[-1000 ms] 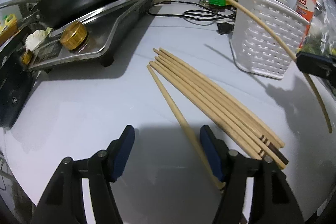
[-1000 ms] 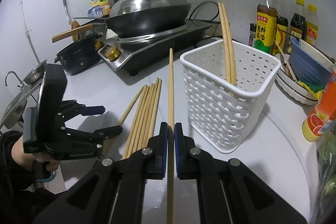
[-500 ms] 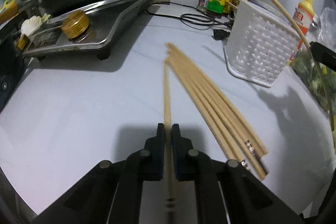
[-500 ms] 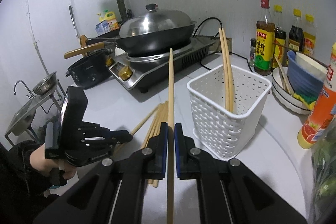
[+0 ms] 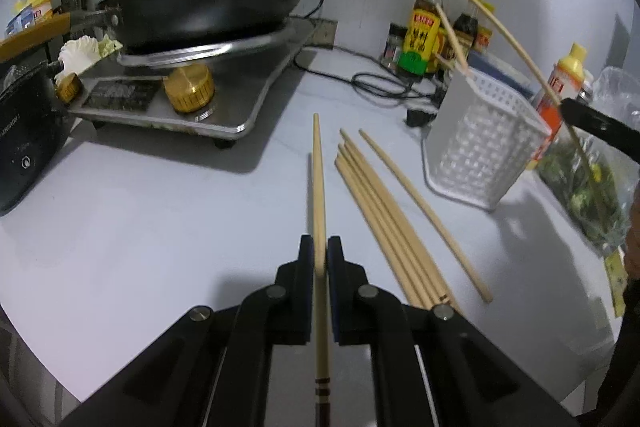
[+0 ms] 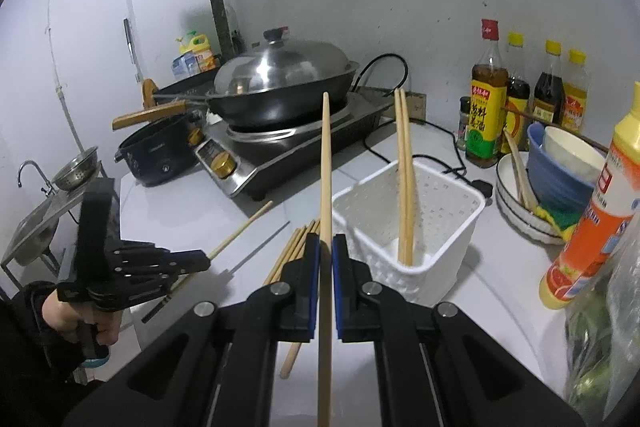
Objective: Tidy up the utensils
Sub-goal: 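Carry chopsticks toward the white holder with both tools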
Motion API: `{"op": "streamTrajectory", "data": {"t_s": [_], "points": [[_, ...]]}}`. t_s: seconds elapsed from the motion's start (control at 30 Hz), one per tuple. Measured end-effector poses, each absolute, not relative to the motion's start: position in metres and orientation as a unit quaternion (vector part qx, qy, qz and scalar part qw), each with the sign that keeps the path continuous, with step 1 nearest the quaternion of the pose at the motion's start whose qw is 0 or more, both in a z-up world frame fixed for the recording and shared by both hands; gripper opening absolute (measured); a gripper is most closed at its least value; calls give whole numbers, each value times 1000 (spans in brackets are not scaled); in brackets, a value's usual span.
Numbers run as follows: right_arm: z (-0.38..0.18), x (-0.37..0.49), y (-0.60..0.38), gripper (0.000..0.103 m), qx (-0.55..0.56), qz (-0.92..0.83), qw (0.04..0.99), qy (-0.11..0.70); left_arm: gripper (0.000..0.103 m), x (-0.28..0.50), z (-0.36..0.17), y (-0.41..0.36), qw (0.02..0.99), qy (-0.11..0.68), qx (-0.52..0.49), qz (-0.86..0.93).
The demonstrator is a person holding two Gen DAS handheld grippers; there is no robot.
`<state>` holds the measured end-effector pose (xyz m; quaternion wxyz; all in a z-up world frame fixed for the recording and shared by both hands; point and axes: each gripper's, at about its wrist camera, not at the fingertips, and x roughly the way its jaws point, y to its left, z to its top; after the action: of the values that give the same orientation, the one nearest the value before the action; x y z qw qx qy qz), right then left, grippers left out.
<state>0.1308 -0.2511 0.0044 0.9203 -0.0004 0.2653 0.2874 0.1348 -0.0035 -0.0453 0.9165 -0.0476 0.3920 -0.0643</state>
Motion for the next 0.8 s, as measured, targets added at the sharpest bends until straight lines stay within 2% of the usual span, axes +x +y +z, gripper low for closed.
{"op": "streamTrajectory", "data": {"t_s": [0.33, 0.8], "points": [[32, 168, -257, 6, 4, 271, 930, 249, 6, 140, -20, 8, 930, 354, -64, -73], [40, 227, -247, 6, 8, 264, 931, 252, 6, 147, 4, 10, 946, 313, -54, -72]]}}
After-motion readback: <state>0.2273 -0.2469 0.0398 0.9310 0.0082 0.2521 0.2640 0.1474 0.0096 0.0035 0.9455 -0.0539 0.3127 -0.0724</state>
